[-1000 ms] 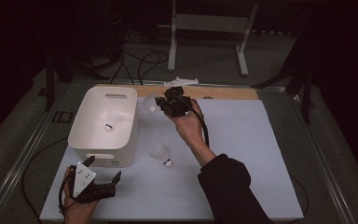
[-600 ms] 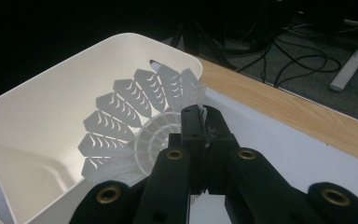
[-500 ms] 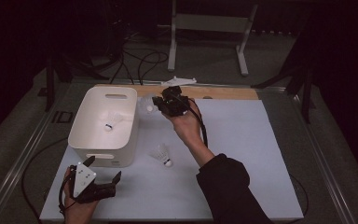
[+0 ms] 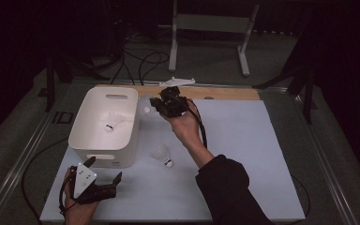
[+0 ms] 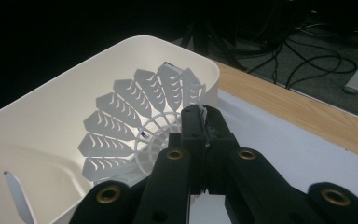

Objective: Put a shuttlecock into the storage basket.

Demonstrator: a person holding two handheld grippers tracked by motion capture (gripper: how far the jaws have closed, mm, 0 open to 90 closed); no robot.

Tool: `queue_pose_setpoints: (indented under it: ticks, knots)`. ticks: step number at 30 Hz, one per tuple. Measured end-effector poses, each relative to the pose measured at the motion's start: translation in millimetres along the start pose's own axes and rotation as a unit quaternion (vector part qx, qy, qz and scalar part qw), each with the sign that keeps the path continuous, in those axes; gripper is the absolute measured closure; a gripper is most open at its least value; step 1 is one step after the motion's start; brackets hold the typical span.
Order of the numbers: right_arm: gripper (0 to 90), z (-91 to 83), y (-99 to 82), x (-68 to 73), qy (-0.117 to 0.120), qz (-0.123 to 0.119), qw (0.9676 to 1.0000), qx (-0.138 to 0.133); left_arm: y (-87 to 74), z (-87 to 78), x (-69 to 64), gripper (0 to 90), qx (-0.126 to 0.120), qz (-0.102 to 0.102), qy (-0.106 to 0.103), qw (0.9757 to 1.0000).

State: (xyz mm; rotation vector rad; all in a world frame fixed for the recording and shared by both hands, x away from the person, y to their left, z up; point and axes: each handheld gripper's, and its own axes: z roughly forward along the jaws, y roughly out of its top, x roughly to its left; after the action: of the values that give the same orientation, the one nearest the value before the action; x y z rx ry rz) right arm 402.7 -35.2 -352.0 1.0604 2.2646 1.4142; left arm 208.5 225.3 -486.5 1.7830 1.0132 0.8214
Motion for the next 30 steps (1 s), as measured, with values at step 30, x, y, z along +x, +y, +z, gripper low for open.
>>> queue_pose_setpoints:
  ticks: [30]
  knots:
    - [89.4, 10.9, 0.3, 14.8, 0.022, 0.000, 0.9998, 0.003, 0.0, -0.4, 0.2, 0.2, 0.000, 0.000, 0.000, 1.0000]
